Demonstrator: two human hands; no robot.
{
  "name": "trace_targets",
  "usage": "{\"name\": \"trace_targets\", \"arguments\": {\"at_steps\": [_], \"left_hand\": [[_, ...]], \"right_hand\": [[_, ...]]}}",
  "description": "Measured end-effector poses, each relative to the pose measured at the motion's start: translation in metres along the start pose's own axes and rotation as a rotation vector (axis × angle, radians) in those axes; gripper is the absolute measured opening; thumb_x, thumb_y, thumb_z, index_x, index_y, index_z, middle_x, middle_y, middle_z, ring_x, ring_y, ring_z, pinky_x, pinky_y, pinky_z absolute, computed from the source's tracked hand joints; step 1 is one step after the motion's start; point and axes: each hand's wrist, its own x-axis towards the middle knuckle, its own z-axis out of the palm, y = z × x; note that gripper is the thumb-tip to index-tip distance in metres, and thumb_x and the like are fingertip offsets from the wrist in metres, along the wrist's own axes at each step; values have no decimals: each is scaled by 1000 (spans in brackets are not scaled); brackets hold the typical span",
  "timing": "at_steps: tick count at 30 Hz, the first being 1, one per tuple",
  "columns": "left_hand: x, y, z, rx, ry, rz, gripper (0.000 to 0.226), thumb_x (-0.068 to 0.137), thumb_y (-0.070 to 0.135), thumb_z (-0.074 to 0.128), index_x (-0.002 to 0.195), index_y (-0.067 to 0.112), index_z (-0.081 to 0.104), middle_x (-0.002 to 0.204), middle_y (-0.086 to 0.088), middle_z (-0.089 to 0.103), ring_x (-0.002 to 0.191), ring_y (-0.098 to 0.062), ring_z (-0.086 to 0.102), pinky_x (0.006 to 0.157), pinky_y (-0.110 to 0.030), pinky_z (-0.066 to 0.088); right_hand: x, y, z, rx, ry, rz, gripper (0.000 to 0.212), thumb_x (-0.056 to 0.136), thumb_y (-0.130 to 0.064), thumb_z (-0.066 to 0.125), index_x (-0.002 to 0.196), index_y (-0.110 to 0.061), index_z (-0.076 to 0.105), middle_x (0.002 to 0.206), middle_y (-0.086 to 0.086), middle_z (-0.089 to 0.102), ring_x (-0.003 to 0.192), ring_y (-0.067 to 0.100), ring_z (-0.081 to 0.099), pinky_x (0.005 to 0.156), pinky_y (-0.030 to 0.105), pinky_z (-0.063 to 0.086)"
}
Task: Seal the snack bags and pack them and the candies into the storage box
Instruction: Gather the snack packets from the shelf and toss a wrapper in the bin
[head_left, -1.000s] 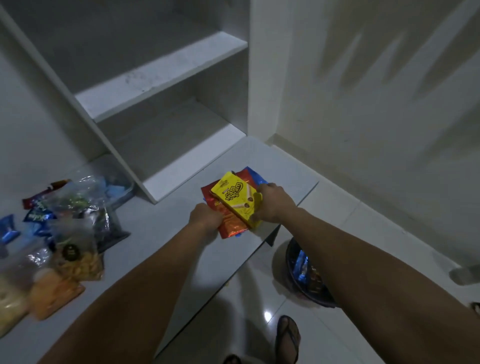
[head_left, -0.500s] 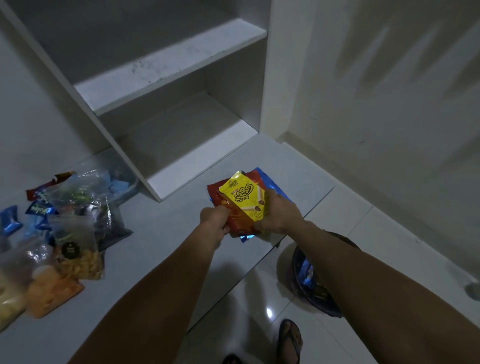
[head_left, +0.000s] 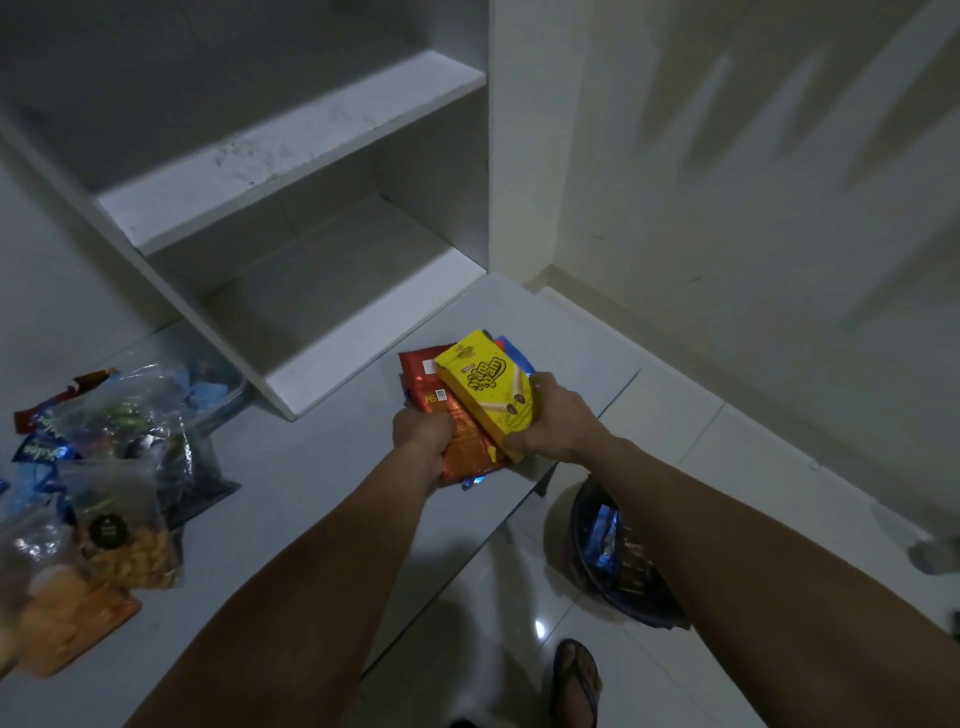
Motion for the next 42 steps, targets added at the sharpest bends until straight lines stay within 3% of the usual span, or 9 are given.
{"name": "trace_targets", "arguments": {"at_steps": [3,6,9,11,15,18,23,31,42], "left_hand": [[-2,4,3,62,12,42,31,77,-1,65,104,14,66,100,-12,69,79,-30,66,75,-43,57],[-16,14,14,244,39,187,18,85,23,67,101,15,67,95,-6,66,81,-26,65,81,-40,55],[-27,24,33,490,129,354,40,81,49,65,100,14,66,103,-6,60,94,-25,61,85,-47,54],[-40,30,48,592,163,446,42,78,53,65,98,16,67,109,-9,54,104,-25,54,86,-51,52],[-67,38,82,433,-105,469,25,84,34,69,96,12,67,100,-8,68,87,-26,67,80,-37,54],[-88,32,111,447,-208,522,15,88,21,66,98,11,63,104,-11,68,92,-27,66,81,-36,52],[-110,9,155,503,-287,562,27,88,24,66,104,19,44,99,-1,58,87,-19,61,86,-45,54],[-107,-54,202,706,-366,519,40,87,25,68,113,11,41,103,-7,62,85,-23,65,62,-29,50],[-45,-175,260,787,-420,395,47,88,22,67,126,9,43,120,-14,61,106,-30,63,89,-44,52]], "right_hand": [[-10,11,-14,28,104,28,81,65,-34,82,131,-12,40,123,10,58,110,30,57,77,27,40],[-22,25,-35,70,196,93,80,64,-36,82,129,-13,42,121,10,59,107,30,58,75,30,43],[-36,41,-58,75,244,147,79,64,-38,82,127,-14,42,118,9,59,103,27,60,74,32,46],[-46,52,-72,80,277,179,77,63,-39,83,125,-15,44,117,8,60,101,25,60,73,32,47],[-69,80,-94,97,354,265,75,62,-36,83,123,-15,44,115,8,61,99,26,61,74,34,49],[-89,106,-103,108,399,350,77,60,-38,83,121,-17,43,112,7,61,97,25,62,77,39,55],[-117,151,-107,132,457,489,76,60,-44,80,120,-16,43,114,10,60,101,29,61,80,41,54],[-134,227,-67,126,390,692,76,63,-50,79,119,-14,42,113,11,58,102,31,59,78,38,51],[-90,329,42,247,246,840,93,65,-62,75,132,-11,35,123,12,56,111,31,57,85,40,49]]}}
